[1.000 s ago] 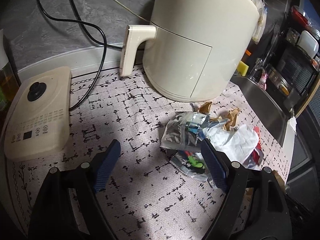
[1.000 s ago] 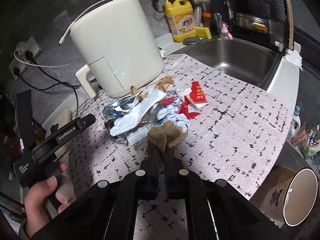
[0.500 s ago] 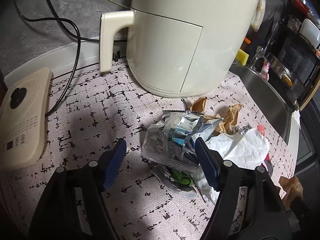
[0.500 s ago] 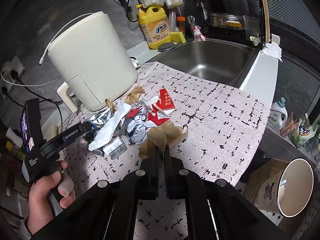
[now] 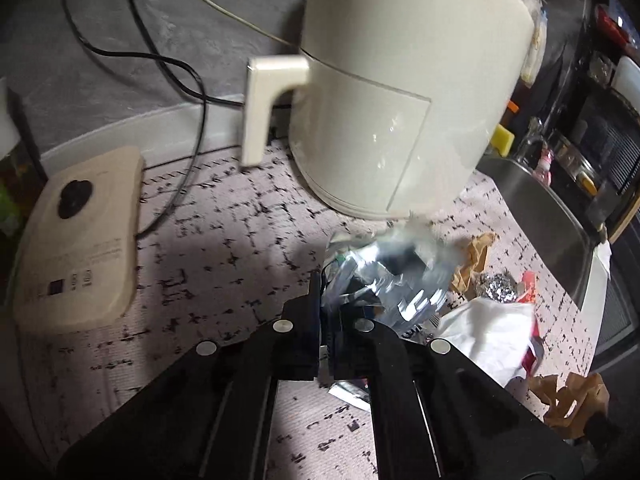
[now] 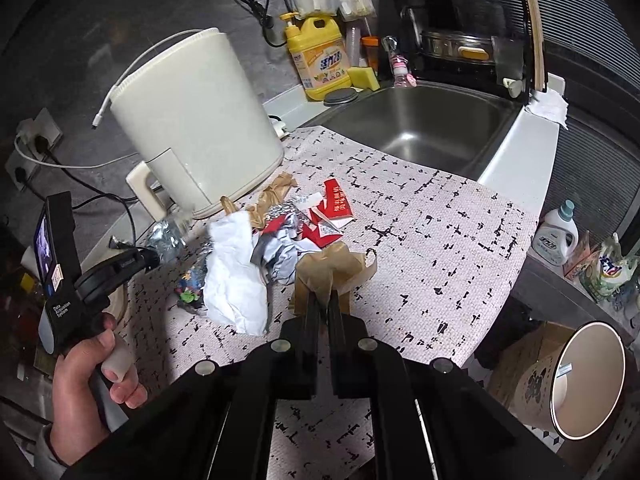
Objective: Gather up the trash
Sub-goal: 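Grasp the brown paper with the right tool while the left tool grasps a foil wrapper, then carry the brown paper and foil wrapper over the trash bin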
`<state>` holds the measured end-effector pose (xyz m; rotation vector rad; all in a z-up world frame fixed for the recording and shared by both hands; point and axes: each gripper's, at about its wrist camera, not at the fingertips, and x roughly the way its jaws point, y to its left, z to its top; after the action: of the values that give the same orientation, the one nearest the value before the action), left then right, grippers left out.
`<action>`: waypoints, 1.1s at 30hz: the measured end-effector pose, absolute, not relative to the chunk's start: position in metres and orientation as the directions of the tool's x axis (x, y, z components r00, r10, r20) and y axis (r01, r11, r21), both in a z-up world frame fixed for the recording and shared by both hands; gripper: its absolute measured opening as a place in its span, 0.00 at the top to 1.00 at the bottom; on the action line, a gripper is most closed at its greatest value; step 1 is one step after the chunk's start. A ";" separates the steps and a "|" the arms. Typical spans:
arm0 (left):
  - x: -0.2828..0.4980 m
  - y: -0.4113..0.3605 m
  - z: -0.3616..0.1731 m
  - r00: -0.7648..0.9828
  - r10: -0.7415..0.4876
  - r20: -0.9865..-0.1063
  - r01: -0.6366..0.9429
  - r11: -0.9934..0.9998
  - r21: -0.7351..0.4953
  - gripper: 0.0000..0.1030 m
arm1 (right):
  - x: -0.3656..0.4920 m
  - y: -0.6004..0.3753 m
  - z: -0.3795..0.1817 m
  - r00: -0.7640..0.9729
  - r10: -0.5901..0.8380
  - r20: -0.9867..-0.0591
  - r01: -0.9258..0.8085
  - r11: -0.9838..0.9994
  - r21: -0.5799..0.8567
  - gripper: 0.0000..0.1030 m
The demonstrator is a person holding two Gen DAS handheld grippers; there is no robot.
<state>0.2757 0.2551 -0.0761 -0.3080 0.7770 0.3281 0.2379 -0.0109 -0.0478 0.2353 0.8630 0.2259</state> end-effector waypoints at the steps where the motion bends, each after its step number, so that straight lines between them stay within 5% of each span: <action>1: 0.271 0.257 -0.073 0.668 0.184 -0.721 -0.410 0.900 -0.150 0.97 | 0.236 -0.011 -0.046 0.630 0.297 -0.718 -0.110 0.949 0.296 0.95; 16: 0.202 0.229 -0.044 0.663 0.274 -0.696 -0.480 0.870 -0.115 0.97 | 0.198 -0.039 -0.026 0.633 0.374 -0.678 -0.188 0.924 0.334 0.95; 33: 0.197 0.094 -0.037 0.708 0.135 -0.693 -0.304 0.944 -0.127 0.97 | 0.151 -0.149 -0.017 0.692 0.277 -0.667 -0.069 0.944 0.321 0.95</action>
<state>0.1973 0.0935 -0.0372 -0.2395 0.7465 0.2463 0.1511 -0.1493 -0.0170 0.2821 0.7856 0.1962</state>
